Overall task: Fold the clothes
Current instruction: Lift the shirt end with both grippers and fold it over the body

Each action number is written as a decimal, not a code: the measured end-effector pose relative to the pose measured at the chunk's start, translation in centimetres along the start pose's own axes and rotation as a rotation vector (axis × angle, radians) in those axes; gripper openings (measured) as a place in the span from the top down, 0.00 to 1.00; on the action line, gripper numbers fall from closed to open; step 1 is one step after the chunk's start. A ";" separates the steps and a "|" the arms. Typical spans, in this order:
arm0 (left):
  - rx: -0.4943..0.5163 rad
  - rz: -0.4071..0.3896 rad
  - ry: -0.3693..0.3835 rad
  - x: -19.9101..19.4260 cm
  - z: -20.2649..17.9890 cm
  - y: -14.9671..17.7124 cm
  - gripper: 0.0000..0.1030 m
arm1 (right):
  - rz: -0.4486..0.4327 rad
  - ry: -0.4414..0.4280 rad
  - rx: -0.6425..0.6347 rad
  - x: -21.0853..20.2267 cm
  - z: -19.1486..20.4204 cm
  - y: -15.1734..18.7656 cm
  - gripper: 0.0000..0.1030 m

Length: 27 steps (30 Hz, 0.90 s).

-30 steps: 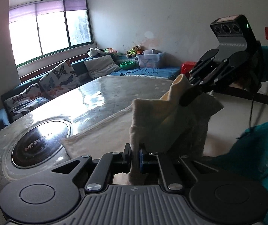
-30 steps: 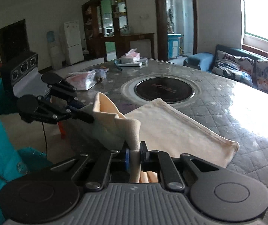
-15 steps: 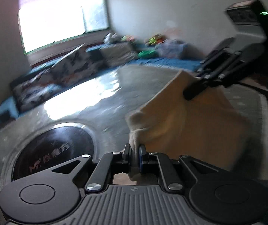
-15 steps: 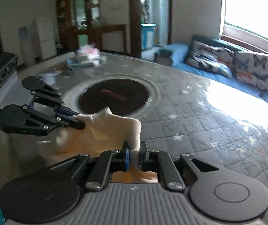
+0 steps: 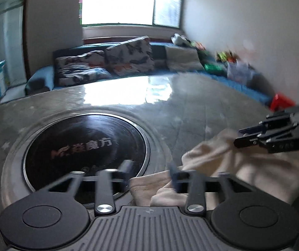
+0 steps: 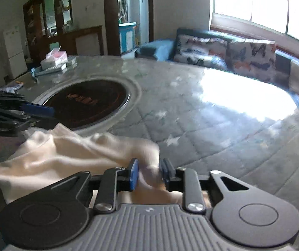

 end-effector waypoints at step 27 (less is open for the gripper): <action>-0.135 0.082 0.002 1.0 -1.2 1.9 0.90 | -0.030 -0.057 -0.040 -0.5 4.7 0.3 0.32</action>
Point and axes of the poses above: each gripper's, at about its wrist camera, not at the fingertips, and x roughly the way its jaws point, z to its left, y to its underside, the point moved 4 cm from there along x, roughly the way its jaws point, and after that the axes turned 1 degree about x, right-handed, at the moved point
